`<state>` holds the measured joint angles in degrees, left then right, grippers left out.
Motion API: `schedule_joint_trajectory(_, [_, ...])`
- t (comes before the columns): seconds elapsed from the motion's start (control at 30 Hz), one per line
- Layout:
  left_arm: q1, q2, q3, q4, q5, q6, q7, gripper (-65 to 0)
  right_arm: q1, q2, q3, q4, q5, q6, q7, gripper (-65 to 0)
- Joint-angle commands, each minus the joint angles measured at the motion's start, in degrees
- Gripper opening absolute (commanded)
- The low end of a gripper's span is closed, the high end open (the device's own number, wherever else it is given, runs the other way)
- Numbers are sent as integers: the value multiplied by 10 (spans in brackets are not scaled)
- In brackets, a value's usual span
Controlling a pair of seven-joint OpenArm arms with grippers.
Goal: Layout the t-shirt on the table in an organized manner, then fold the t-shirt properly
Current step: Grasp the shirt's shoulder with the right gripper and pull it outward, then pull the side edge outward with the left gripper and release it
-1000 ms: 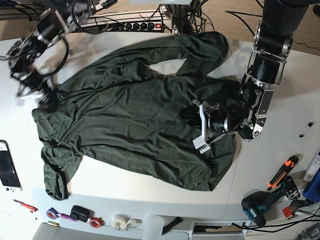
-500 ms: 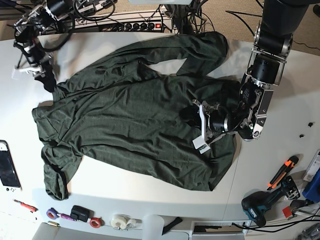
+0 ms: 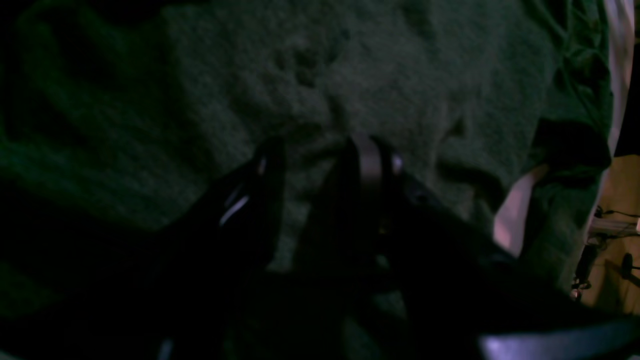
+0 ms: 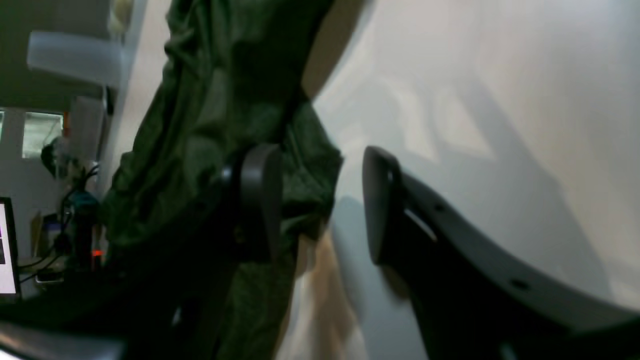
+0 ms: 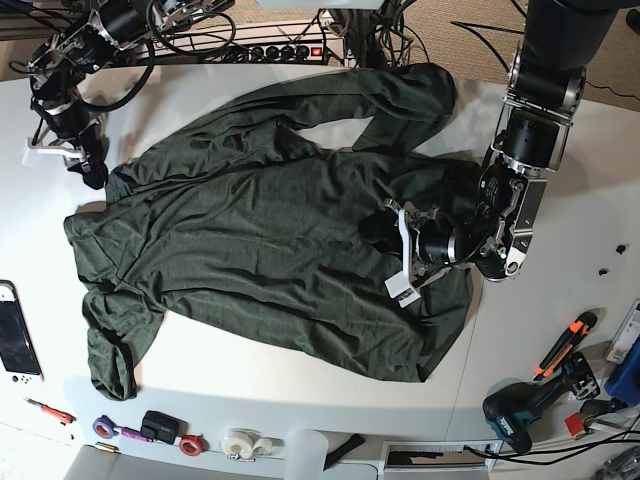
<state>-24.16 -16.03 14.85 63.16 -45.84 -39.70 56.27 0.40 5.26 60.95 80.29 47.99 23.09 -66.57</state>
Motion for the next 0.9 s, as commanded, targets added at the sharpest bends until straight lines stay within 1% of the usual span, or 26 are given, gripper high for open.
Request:
schedule_joint_trajectory(0.0, [-15, -2, -4, 9, -8, -3, -8, -430, 6, 6, -10, 7, -19, -10, -2, -387])
schedule_joint_trajectory(0.17, [-15, -1, -4, 9, -8, -3, -8, -430, 5, -1, -62, 7, -58, -33, -2, -387])
schedule_joint_trajectory(0.27, [-15, -1, -4, 9, -8, -3, -9, -430, 5, -13, -79, 7, -64, -35, -2, -387])
schedule_joint_trajectory(0.37, [-15, -2, -4, 9, -8, -3, -8, -430, 5, -25, -81, 7, -72, -35, -3, -387])
schedule_joint_trajectory(0.57, [-16, -2, -4, 9, -9, -3, -12, -430, 2, -26, -81, 7, -75, -32, -22, -391])
schedule_joint_trajectory(0.6, [-16, -2, -4, 9, -9, -3, -18, -430, 2, -25, -81, 7, -75, -24, -28, -409])
schedule_joint_trajectory(0.63, [-16, -2, -4, 9, -11, -3, -25, -430, 2, -24, -81, 7, -75, -10, -33, -453])
schedule_joint_trajectory(0.7, [-20, -4, -6, 9, -31, 2, -28, -427, 2, -24, -81, 7, -75, 7, -40, -559])
schedule_joint_trajectory(0.77, [-26, -7, -15, 10, -53, 2, -27, -377, 2, -24, -81, 7, -75, 21, -47, -648])
schedule_joint_trajectory(0.83, [-29, -12, -36, 18, -71, 2, -20, -319, 2, -22, -81, 7, -75, 31, -59, -650])
schedule_joint_trajectory(0.87, [-30, -13, -52, 23, -75, 2, -10, -307, 2, -19, -81, 7, -75, 34, -67, -650])
